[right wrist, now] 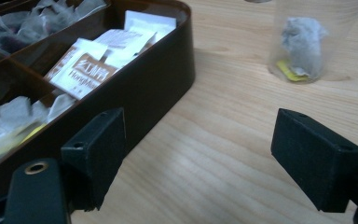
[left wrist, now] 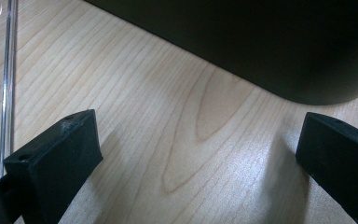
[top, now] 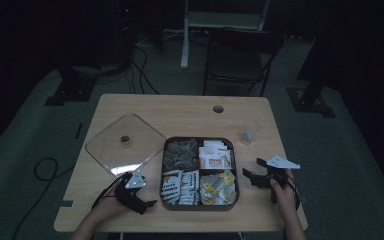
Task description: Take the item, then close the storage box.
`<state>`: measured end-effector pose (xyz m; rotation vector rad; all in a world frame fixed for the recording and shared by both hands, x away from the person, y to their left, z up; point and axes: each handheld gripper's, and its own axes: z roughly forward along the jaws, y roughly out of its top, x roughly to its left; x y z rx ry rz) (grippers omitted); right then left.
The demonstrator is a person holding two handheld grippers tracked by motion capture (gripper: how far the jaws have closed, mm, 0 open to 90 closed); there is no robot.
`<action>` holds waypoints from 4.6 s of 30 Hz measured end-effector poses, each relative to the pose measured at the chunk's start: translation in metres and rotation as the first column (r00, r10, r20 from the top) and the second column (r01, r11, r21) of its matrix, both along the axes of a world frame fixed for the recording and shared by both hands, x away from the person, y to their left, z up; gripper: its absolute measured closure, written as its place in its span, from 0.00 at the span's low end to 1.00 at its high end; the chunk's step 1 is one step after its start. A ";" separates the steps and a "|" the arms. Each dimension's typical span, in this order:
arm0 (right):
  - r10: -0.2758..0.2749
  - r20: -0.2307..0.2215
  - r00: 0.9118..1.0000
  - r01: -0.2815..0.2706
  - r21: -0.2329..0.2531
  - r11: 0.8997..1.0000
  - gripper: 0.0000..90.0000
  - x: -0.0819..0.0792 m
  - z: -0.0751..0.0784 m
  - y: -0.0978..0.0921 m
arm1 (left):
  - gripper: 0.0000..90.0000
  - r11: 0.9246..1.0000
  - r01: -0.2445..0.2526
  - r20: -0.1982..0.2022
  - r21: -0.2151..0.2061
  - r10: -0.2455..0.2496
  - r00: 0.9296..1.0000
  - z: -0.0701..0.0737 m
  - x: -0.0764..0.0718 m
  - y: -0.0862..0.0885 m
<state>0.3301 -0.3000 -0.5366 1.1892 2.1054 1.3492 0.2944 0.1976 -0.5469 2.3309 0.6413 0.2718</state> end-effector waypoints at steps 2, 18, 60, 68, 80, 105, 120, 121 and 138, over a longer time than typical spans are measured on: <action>0.005 0.000 1.000 -0.005 -0.001 1.000 0.19 -0.001 -0.001 0.000 | 0.00 1.000 -0.002 0.000 0.000 0.002 1.000 0.000 0.000 0.000; 0.166 -0.061 0.984 -0.173 -0.128 0.977 0.15 -0.016 -0.010 0.003 | 0.00 1.000 -0.013 0.000 -0.001 0.013 1.000 0.000 -0.001 0.000; 0.234 -0.144 0.962 -0.264 -0.249 0.932 0.14 -0.017 -0.013 0.021 | 0.05 0.993 -0.118 0.002 -0.014 0.118 0.993 0.012 0.002 0.014; 0.234 -0.144 0.961 -0.264 -0.250 0.932 0.14 -0.017 -0.013 0.021 | 0.05 0.980 -0.196 0.018 -0.024 0.196 0.980 0.018 0.014 0.024; 0.235 -0.143 0.961 -0.265 -0.249 0.932 0.14 -0.017 -0.014 0.021 | 0.06 0.938 -0.340 0.053 -0.065 0.343 0.938 0.027 0.039 0.044; 0.234 -0.143 0.962 -0.264 -0.249 0.932 0.14 -0.017 -0.014 0.021 | 0.06 0.863 -0.495 0.062 -0.103 0.502 0.863 0.026 0.094 0.060; 0.234 -0.143 0.962 -0.264 -0.249 0.932 0.14 -0.017 -0.014 0.021 | 0.08 0.826 -0.555 0.050 -0.102 0.561 0.826 0.023 0.120 0.064; 0.234 -0.143 0.962 -0.264 -0.249 0.932 0.14 -0.017 -0.014 0.021 | 0.08 0.824 -0.558 0.050 -0.101 0.564 0.824 0.023 0.123 0.064; 0.234 -0.143 0.962 -0.264 -0.250 0.932 0.14 -0.017 -0.014 0.021 | 0.53 0.787 -0.607 0.052 -0.112 0.614 0.787 0.013 0.142 0.074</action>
